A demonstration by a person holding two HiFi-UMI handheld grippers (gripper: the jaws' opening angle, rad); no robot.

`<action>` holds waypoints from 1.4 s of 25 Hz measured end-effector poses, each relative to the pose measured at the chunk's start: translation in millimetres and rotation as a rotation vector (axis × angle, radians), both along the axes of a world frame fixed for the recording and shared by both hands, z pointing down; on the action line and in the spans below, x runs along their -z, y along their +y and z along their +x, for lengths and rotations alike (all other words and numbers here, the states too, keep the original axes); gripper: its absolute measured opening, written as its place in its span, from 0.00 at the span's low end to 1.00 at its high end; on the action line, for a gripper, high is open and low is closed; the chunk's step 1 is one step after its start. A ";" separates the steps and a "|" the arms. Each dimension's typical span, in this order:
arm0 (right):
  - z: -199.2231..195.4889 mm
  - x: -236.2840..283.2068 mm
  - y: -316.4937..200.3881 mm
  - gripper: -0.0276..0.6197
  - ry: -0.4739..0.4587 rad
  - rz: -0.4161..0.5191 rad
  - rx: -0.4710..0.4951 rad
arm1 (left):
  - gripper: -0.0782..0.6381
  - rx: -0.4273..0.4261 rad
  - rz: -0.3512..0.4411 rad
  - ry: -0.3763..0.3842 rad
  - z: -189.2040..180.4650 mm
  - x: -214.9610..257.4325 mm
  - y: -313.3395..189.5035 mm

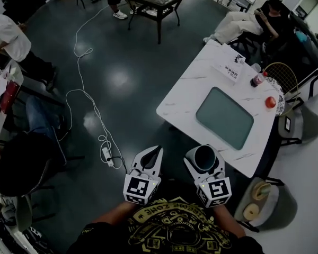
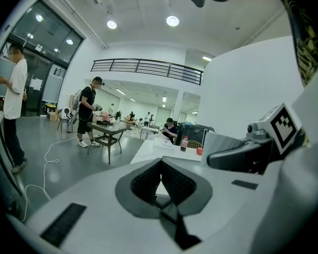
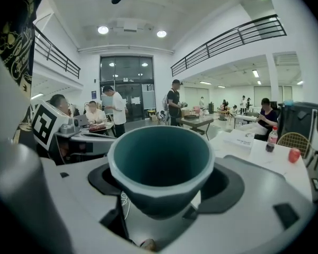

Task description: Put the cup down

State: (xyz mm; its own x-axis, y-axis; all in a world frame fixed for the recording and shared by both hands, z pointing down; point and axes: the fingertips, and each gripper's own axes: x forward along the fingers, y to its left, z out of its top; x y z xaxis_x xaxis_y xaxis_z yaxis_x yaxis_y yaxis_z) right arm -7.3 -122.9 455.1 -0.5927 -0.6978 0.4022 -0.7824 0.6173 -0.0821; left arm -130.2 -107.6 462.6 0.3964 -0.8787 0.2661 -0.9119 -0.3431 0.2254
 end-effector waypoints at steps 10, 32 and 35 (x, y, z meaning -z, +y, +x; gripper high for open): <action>-0.4 5.9 -5.5 0.62 0.035 0.025 -0.073 | 0.12 -0.083 0.022 0.034 2.9 0.1 -15.7; 29.8 1.9 -55.0 0.62 -0.015 0.036 -0.059 | 0.12 -0.071 0.058 -0.015 35.3 15.7 -59.5; 49.3 1.2 -64.1 0.62 -0.021 0.040 -0.081 | 0.12 -0.098 0.061 -0.024 53.3 18.1 -71.7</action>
